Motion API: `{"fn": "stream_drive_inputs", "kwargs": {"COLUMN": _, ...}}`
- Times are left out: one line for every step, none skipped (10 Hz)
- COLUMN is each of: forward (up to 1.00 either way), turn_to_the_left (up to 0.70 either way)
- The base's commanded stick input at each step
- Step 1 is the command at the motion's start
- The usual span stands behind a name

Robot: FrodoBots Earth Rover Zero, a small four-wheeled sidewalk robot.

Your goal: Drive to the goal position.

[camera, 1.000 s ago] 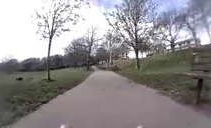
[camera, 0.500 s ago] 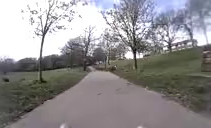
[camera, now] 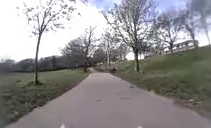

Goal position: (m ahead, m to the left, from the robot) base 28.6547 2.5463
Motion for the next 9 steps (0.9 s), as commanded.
{"fn": "stream_drive_inputs", "kwargs": {"forward": 0.85, "turn_to_the_left": 0.01}}
{"fn": "stream_drive_inputs", "kwargs": {"forward": 0.85, "turn_to_the_left": 0.01}}
{"fn": "stream_drive_inputs", "kwargs": {"forward": 0.85, "turn_to_the_left": 0.01}}
{"fn": "stream_drive_inputs", "kwargs": {"forward": 0.85, "turn_to_the_left": 0.01}}
{"fn": "stream_drive_inputs", "kwargs": {"forward": 0.85, "turn_to_the_left": 0.01}}
{"fn": "stream_drive_inputs", "kwargs": {"forward": 0.85, "turn_to_the_left": 0.01}}
{"fn": "stream_drive_inputs", "kwargs": {"forward": 0.85, "turn_to_the_left": 0.01}}
{"fn": "stream_drive_inputs", "kwargs": {"forward": 0.85, "turn_to_the_left": 0.01}}
{"fn": "stream_drive_inputs", "kwargs": {"forward": 0.85, "turn_to_the_left": 0.01}}
